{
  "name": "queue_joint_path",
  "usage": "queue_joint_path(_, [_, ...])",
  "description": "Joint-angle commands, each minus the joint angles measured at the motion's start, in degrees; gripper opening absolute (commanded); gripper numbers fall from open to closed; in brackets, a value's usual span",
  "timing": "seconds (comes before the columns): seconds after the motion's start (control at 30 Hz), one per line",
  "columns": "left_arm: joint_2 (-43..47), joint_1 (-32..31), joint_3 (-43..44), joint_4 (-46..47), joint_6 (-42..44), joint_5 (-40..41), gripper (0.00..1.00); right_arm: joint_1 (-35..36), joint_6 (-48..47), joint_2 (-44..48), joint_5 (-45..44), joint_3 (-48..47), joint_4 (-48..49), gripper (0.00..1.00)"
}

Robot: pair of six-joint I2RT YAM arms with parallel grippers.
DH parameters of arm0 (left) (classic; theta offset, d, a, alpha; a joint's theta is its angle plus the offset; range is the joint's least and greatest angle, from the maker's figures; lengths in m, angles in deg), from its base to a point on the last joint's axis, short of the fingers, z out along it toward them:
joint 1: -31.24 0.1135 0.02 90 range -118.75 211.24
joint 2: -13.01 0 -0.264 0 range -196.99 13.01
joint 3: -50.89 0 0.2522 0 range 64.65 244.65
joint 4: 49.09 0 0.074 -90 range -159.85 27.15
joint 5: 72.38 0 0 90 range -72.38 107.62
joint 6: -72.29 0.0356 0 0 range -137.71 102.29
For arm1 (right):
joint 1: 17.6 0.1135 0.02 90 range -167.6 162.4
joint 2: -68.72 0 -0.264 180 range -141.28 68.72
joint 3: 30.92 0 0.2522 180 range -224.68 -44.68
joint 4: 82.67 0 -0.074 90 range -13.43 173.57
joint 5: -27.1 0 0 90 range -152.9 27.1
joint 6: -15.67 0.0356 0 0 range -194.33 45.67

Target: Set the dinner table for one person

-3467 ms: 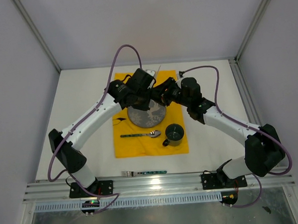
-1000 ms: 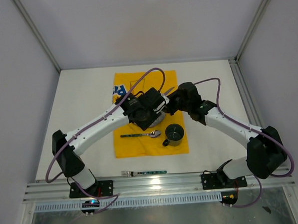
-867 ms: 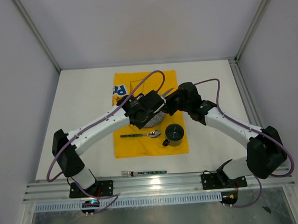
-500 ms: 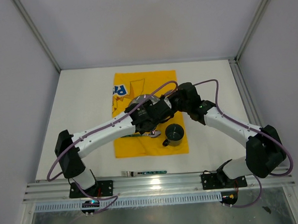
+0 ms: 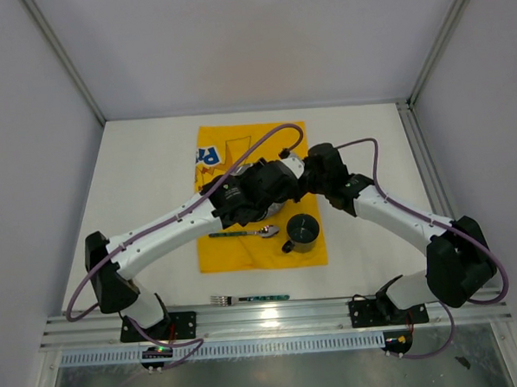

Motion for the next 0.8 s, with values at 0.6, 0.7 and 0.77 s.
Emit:
queue_joint_path(0.6, [-0.1, 0.0, -3.9, 6.2, -0.5, -10.2, 0.39, 0.2, 3.1, -0.3, 0.7, -1.1, 3.2, 0.03])
queue_joint_path(0.7, [-0.4, 0.0, -4.4, 6.5, -0.5, -10.6, 0.31, 0.3, 3.2, -0.3, 0.8, -1.0, 3.3, 0.03])
queue_joint_path(0.77, [-0.4, 0.0, -4.5, 6.7, -0.4, -10.7, 0.19, 0.2, 3.3, -0.4, 0.8, -0.9, 3.4, 0.03])
